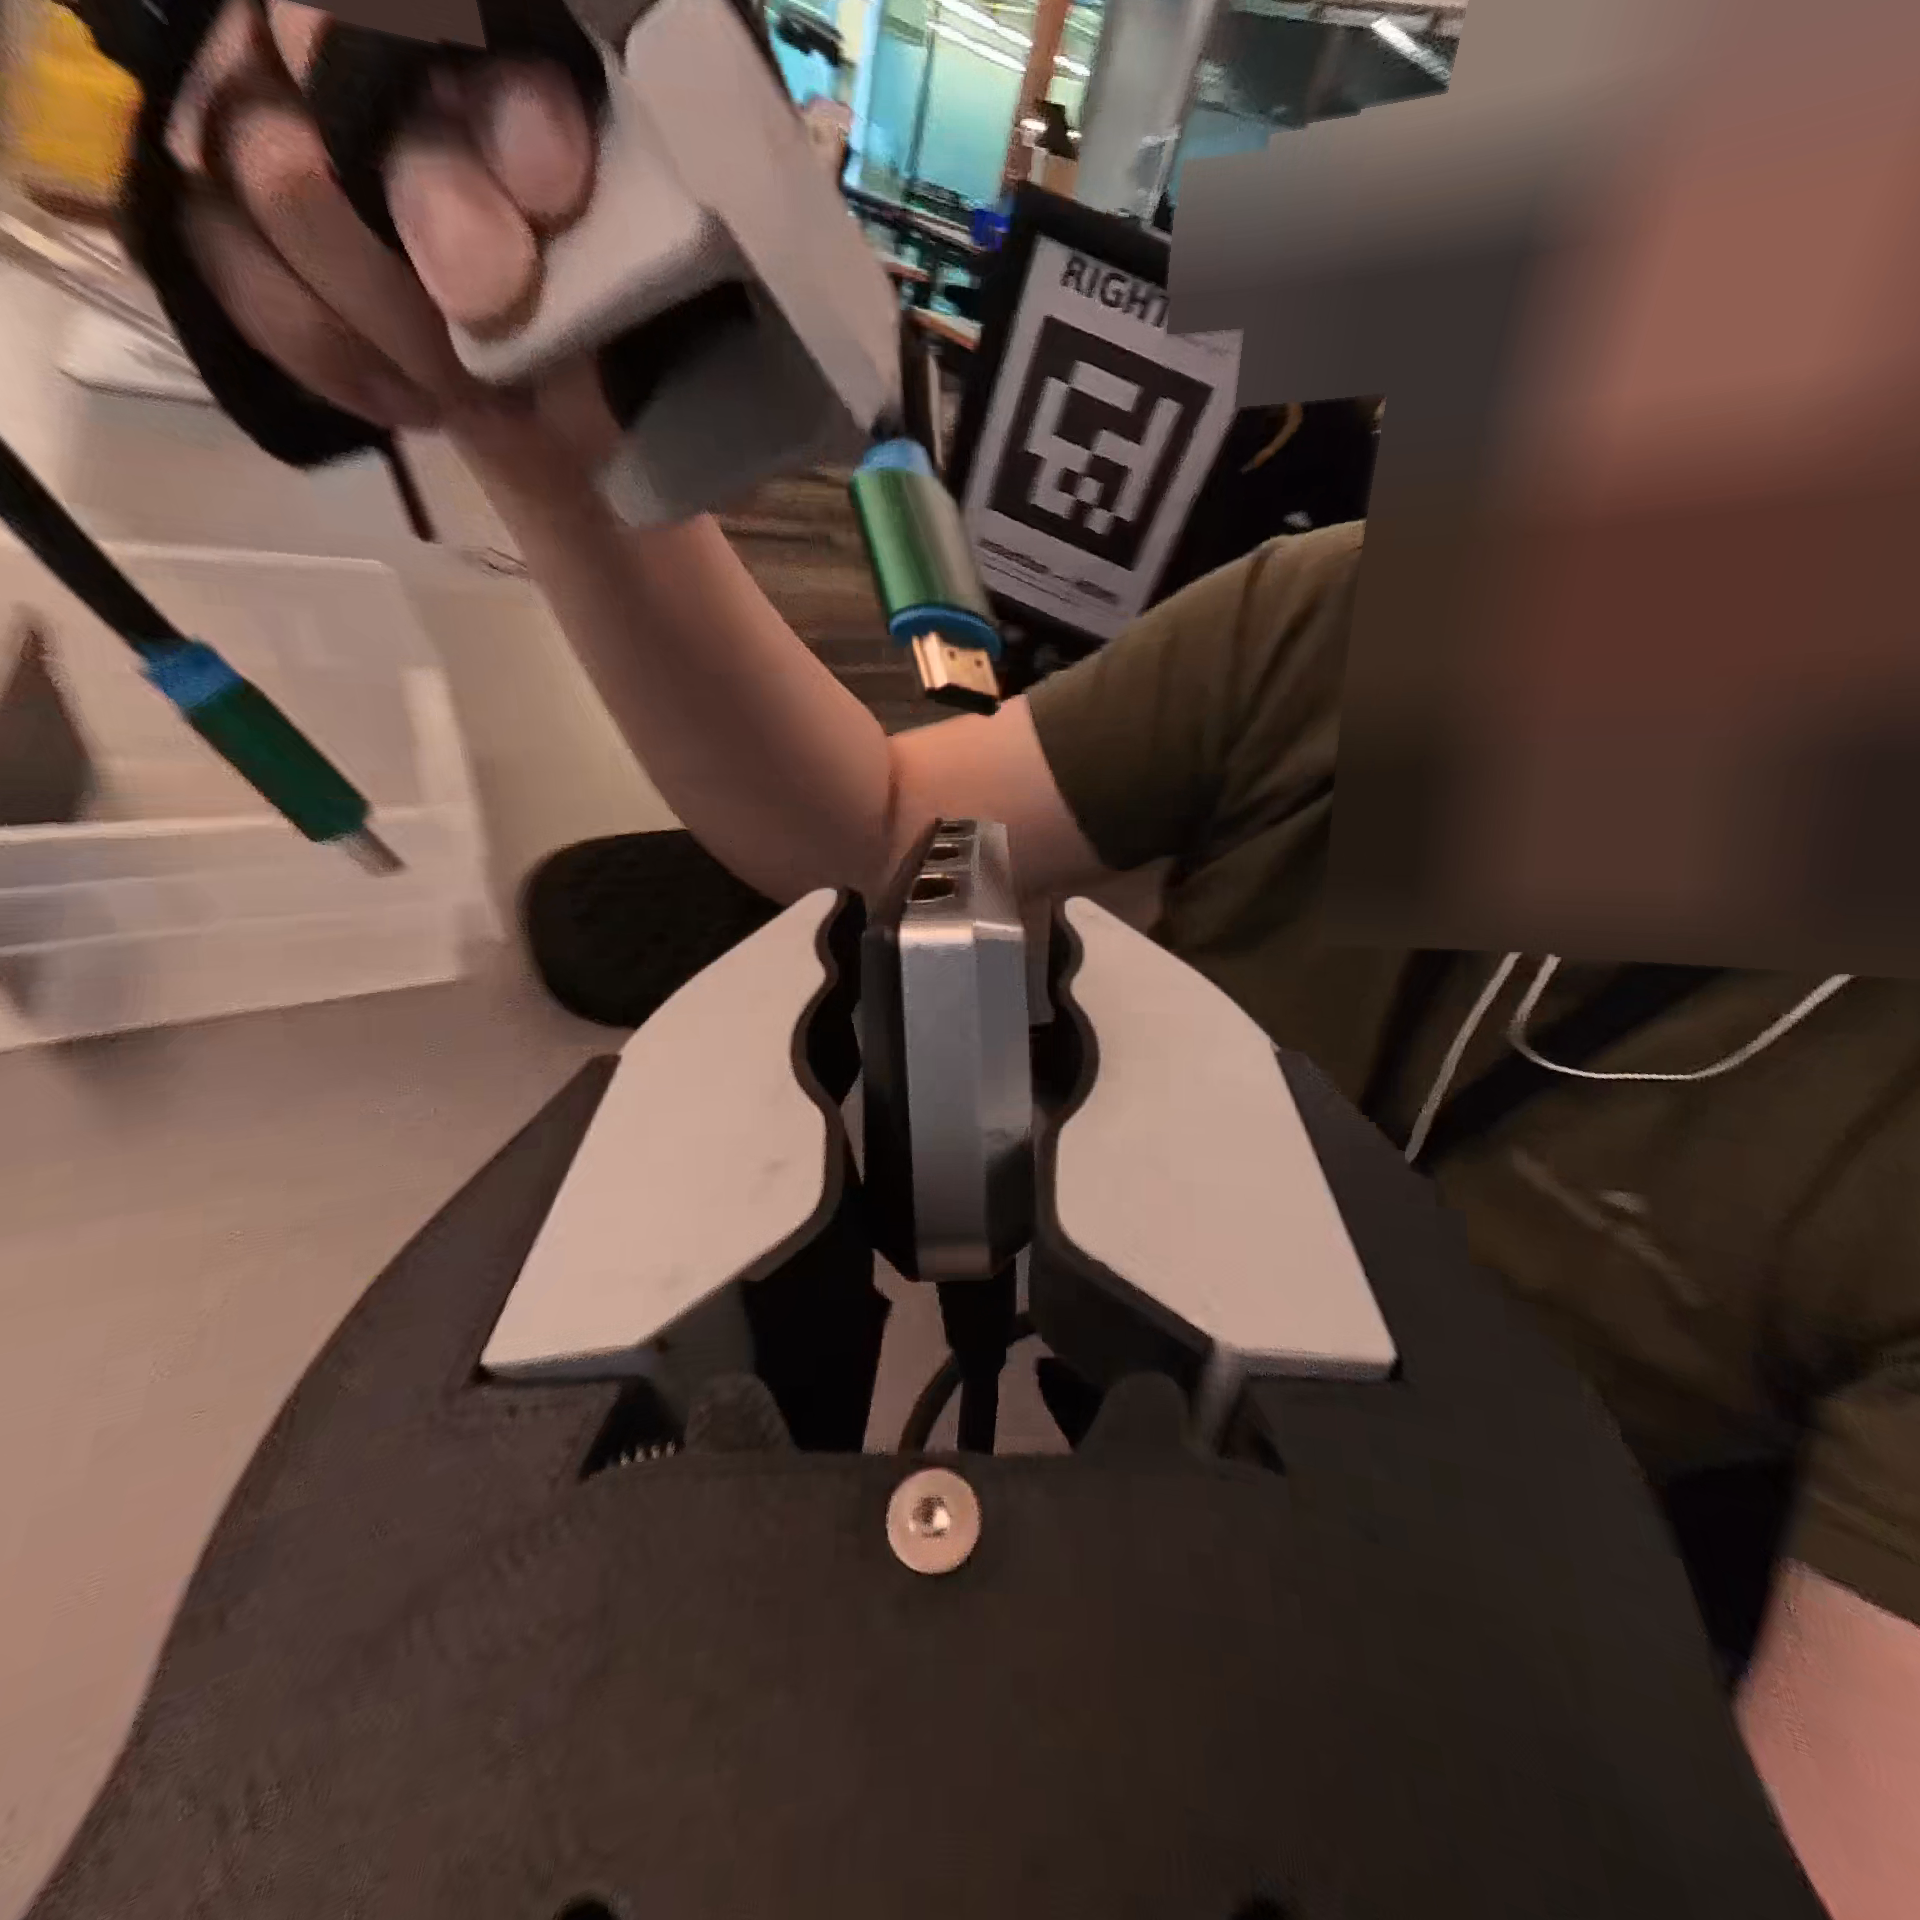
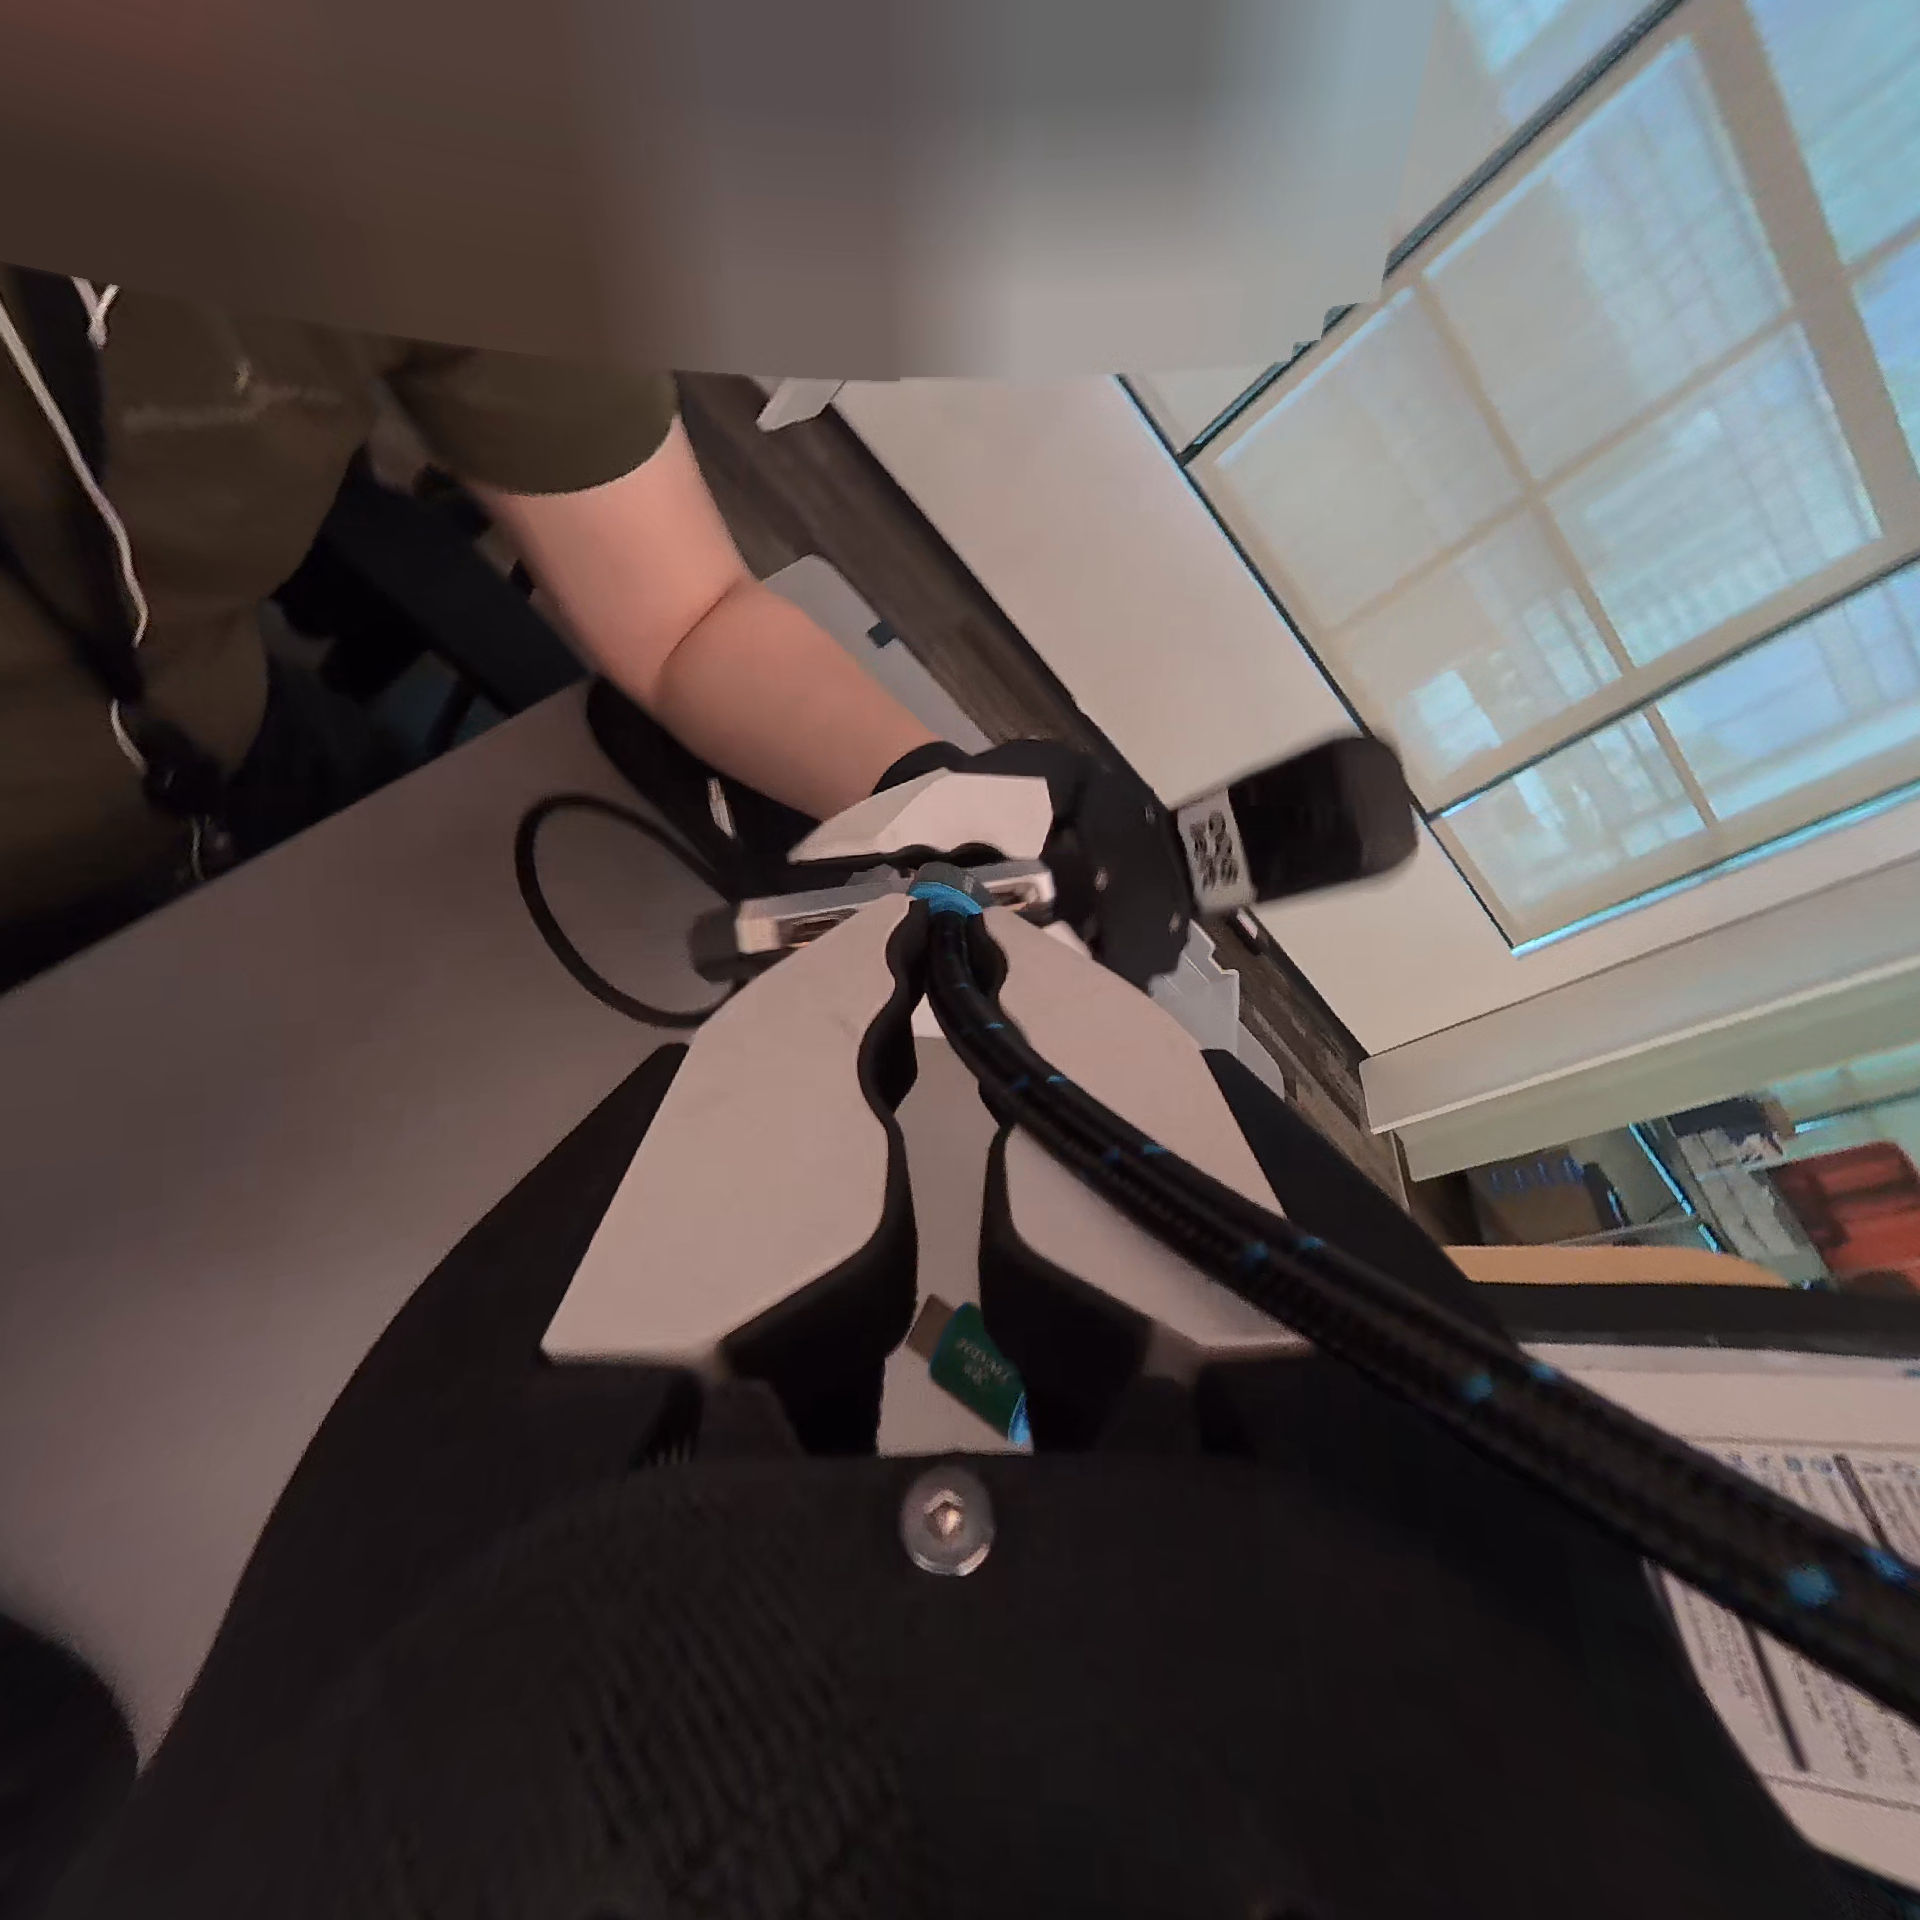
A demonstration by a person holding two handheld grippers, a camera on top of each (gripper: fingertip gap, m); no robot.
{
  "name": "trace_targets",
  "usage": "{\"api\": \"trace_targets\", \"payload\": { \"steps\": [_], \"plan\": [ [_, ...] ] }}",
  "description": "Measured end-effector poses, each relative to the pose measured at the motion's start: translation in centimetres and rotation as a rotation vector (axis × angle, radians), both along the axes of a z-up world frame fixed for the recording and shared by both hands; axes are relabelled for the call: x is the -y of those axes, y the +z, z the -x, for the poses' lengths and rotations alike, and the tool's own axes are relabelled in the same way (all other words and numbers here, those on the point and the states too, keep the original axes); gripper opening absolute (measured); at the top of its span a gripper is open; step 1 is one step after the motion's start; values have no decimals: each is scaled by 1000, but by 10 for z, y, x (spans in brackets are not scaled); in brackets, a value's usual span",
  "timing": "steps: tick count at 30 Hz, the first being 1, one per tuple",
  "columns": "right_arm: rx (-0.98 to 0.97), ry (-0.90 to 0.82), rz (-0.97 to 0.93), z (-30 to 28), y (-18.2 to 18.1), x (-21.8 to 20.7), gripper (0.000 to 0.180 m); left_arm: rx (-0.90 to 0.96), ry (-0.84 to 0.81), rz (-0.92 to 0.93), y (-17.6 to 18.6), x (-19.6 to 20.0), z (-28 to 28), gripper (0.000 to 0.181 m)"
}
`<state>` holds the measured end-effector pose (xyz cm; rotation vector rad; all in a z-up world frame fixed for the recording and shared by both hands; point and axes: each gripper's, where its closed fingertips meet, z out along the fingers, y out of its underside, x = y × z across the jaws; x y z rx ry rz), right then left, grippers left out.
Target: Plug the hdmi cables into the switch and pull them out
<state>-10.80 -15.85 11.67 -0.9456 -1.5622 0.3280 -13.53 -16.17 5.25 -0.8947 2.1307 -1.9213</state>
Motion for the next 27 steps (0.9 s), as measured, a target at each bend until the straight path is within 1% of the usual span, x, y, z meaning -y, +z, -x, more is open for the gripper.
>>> {"api": "trace_targets", "payload": {
  "steps": [4,8,11,18,25,27],
  "plan": [
    [50,50,-11,0,-11,4,7,-157,-139,100,-18,16,1,33],
    [82,82,54,-3,-24,2,7,-215,-254,170,-22,27,8,33],
    [82,106,91,-2,-30,-1,7,-266,-312,169,-28,33,15,33],
    [138,143,141,7,-45,-1,7,-313,-379,227,-26,36,21,33],
    [148,134,129,10,-46,-2,7,-336,-386,260,-24,32,22,33],
    [144,155,125,12,-45,1,7,-355,-396,286,-22,33,22,34]
  ]
}}
